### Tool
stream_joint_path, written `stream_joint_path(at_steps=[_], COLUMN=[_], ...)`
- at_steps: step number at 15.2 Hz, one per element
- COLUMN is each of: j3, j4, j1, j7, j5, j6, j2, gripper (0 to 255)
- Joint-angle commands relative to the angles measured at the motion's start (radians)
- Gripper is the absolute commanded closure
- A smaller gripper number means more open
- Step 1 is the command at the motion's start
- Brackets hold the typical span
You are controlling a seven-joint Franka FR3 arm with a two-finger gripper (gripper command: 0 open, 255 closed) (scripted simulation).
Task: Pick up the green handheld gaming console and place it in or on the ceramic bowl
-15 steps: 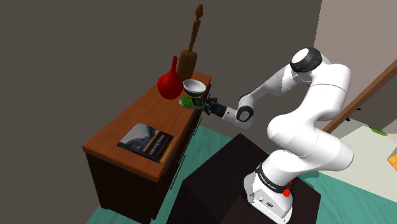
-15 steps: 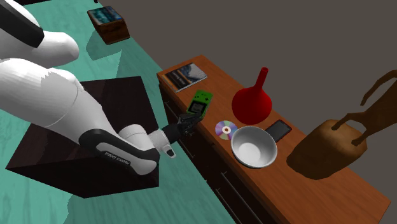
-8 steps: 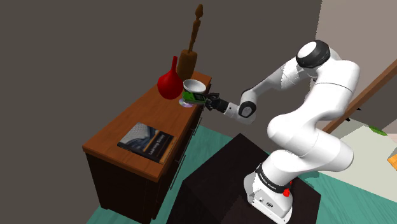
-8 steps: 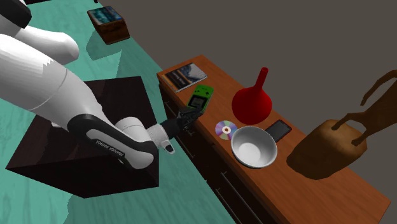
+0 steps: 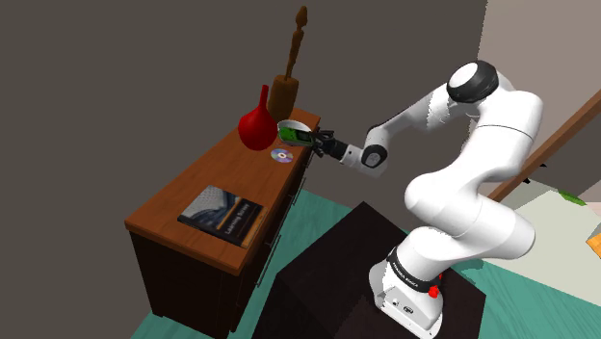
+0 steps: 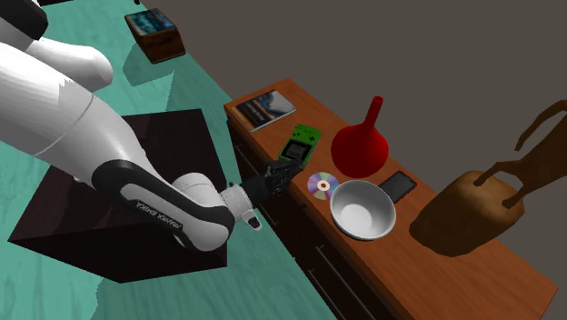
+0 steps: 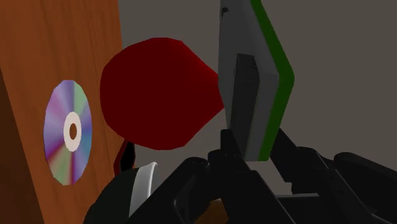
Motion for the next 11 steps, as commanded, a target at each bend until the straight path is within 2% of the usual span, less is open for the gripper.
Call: stream_joint_path(at_steps=[1, 11], j3=[-0.014, -0.079], j4=[0.084, 0.562], j1=[0.016, 0.121], j7=[0.047, 0.301], j5=[-0.024, -0.139], j6=[0.011, 0.047], j2=[0.039, 0.263], gripper=[255, 255])
